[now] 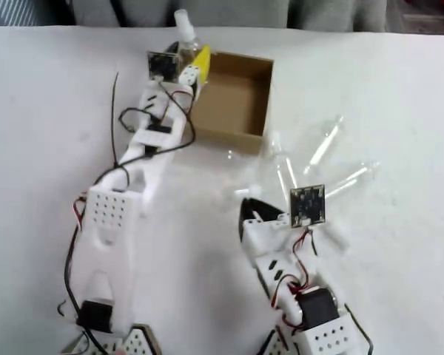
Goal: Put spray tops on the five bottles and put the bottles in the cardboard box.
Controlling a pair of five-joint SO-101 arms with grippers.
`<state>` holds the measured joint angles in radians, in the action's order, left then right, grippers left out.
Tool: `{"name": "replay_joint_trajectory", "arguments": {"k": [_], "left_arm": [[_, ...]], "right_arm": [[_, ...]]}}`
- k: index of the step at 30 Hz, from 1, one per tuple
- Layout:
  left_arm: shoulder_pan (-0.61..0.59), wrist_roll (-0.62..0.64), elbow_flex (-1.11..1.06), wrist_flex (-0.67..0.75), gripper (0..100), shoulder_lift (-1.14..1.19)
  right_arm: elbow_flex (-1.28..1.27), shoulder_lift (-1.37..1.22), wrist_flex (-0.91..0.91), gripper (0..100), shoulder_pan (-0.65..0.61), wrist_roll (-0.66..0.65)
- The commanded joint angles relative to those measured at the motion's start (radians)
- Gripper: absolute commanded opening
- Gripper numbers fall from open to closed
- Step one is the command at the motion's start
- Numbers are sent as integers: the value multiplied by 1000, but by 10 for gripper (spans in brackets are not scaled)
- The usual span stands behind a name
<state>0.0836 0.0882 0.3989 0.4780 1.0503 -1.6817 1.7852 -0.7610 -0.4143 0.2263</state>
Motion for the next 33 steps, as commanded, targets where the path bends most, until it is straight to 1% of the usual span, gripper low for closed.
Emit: {"name": "replay_joint_trajectory", "arguments": {"k": [1,4,18,20,23,25,27,33], "left_arm": [[-12,-58,69,-43,56,-24],[-7,-138,69,-54,56,-24],[-8,-140,69,-55,63,-24],[-10,-140,69,-55,96,-24],[-12,-138,64,-64,186,-24],[-12,-138,69,-123,225,-24],[-12,-138,71,-155,229,-25],[-35,-130,58,-175,234,-71]], "right_arm": [[-9,5,1,17,7,-14],[-9,5,1,17,7,-14],[-9,5,1,17,7,-14],[-9,5,1,17,7,-14],[-9,5,1,17,7,-14],[-9,5,1,17,7,-14],[-9,5,1,17,7,-14],[-9,5,1,17,7,-18]]}}
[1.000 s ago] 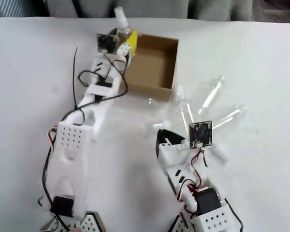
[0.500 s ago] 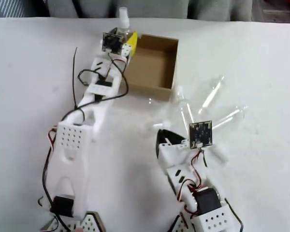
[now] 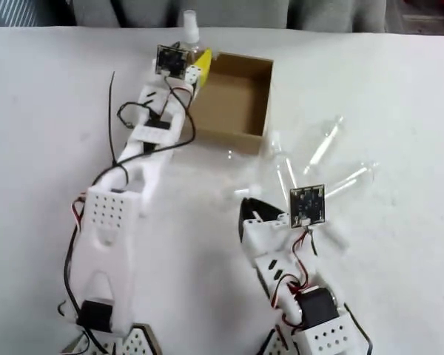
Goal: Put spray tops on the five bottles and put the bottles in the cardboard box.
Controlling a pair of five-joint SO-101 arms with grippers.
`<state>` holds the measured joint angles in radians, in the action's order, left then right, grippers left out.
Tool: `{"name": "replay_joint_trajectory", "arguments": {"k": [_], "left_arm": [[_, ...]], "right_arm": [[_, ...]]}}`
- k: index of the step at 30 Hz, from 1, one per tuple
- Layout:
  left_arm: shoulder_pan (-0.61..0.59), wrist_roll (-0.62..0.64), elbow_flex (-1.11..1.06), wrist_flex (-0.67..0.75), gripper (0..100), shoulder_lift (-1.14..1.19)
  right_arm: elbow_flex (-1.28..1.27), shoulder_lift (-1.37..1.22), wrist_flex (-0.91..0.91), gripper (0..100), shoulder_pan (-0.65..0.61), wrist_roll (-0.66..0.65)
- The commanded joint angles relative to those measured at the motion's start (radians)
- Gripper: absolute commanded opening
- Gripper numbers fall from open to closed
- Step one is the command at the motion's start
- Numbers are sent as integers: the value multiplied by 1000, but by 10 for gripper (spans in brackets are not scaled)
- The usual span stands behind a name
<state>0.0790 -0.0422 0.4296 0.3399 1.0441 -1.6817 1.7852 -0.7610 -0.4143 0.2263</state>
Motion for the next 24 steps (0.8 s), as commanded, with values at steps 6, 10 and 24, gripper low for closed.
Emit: {"name": "replay_joint_trajectory", "arguments": {"k": [6,10,24], "left_arm": [[-41,26,28,-84,239,-85],[-33,34,28,-110,332,-85],[-35,34,29,-249,495,-119]], "right_arm": [[-9,5,1,17,7,-77],[-9,5,2,17,7,-80],[-9,5,2,17,7,-81]]}}
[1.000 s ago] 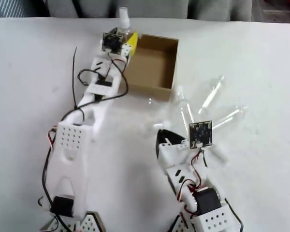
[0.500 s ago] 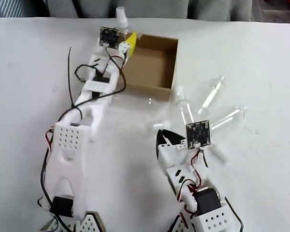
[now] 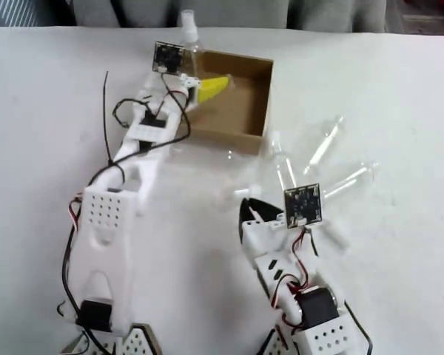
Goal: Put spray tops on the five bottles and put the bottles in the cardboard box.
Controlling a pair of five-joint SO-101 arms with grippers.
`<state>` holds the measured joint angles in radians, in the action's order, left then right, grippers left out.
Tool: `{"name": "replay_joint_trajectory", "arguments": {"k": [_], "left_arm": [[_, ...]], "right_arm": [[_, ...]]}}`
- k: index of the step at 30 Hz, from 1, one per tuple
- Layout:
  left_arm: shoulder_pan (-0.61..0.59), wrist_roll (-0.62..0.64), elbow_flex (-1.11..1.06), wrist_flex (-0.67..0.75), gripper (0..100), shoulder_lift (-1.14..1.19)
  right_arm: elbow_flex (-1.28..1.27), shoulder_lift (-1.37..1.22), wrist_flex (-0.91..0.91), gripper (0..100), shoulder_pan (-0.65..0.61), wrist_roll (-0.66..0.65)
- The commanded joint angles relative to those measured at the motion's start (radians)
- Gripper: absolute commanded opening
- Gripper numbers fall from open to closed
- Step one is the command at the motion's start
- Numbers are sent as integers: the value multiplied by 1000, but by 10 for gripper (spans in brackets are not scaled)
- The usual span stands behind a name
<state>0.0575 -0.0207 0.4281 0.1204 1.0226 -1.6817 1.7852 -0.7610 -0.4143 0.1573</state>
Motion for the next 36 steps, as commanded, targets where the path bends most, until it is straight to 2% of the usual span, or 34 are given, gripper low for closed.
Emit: {"name": "replay_joint_trajectory", "arguments": {"k": [1,7,11,24,28,31,36], "left_arm": [[-13,12,34,-46,496,-97],[-18,12,29,-78,497,-133],[-16,12,-44,-160,496,-240],[42,25,-605,-207,494,-774],[61,11,-733,-361,491,-967],[62,12,-779,-512,416,-1101],[61,6,-822,-726,144,-1290]], "right_arm": [[-9,5,2,17,7,-12],[-9,10,2,17,7,-14],[-9,12,2,17,7,-14],[-9,12,2,17,10,-14],[-9,12,2,17,12,-14],[-9,12,2,17,12,-14],[-9,12,2,17,12,-14]]}}
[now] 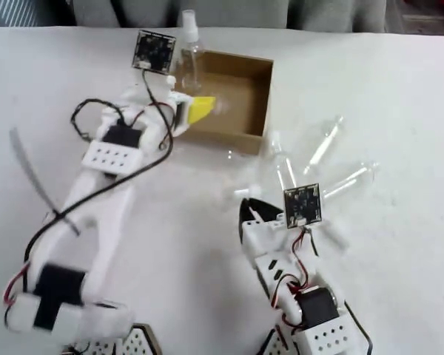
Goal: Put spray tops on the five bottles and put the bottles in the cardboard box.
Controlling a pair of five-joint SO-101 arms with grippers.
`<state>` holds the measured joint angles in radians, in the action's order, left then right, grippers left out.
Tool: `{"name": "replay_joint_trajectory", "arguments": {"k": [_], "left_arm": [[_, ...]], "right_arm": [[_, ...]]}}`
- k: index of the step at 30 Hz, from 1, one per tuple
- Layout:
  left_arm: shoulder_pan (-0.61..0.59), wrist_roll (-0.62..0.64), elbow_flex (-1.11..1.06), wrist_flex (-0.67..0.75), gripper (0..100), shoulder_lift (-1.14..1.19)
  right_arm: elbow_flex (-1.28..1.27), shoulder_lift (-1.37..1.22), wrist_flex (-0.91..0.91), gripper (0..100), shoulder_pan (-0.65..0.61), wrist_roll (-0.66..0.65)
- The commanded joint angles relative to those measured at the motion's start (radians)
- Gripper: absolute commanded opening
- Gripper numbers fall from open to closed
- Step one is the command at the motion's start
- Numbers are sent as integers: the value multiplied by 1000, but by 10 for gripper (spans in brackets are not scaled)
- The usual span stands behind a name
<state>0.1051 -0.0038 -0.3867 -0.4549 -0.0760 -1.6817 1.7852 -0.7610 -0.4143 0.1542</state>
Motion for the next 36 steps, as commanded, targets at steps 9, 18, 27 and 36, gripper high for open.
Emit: {"name": "replay_joint_trajectory", "arguments": {"k": [9,18,27,36], "left_arm": [[48,-5,-201,-308,50,-429],[163,-285,-376,-310,28,-492],[219,-876,-247,-385,31,-338],[225,-974,11,-367,142,19]], "right_arm": [[-9,12,2,17,27,-11],[-8,13,231,16,341,-11],[-8,12,213,17,403,-11],[-8,7,199,17,401,-83]]}}
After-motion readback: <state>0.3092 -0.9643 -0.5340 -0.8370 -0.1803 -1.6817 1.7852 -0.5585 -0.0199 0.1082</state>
